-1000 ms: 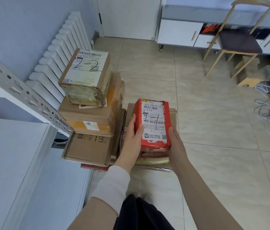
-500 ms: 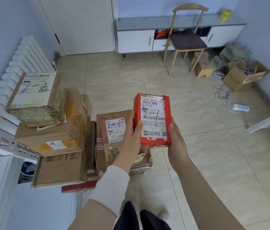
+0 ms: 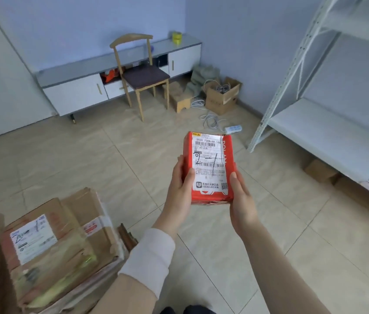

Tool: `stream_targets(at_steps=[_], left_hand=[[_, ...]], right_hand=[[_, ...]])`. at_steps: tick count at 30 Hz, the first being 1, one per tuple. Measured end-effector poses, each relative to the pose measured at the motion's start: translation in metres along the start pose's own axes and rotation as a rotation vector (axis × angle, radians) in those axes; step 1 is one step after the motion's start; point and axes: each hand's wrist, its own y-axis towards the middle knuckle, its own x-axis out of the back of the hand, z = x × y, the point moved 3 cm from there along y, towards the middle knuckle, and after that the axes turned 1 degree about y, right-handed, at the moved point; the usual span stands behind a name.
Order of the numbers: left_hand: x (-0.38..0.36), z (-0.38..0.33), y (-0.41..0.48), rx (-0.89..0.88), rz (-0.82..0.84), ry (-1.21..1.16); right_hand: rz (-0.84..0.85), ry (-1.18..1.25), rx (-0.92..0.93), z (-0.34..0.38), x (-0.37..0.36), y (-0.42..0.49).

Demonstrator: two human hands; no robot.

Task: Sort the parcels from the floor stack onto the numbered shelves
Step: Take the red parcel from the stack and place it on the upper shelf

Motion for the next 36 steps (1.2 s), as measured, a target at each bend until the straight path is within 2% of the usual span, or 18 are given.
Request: stream_targets(at_steps=[8,14,24,36], left_hand=[[-0.163,0.002,0.013,-0.039,0.343,0.021],[-0.255,-0.013,0.020,-0.054,0.583,-0.011],[-0.340,-0.049,0.061,-0.133,0.858,-0.027],[-0.394,-0.063,0.097,-0.143,0.968,-0.008]], right_hand=[[-0.337,0.085,0.084,0.047,0.146,-0.012],[-0.563,0.102,0.170,0.078,0.217,-0.017],[-0.765,0.139,0.323,0.131,0.260,0.004],[-0.845,0.145,0.373,0.161,0.292,0.038]])
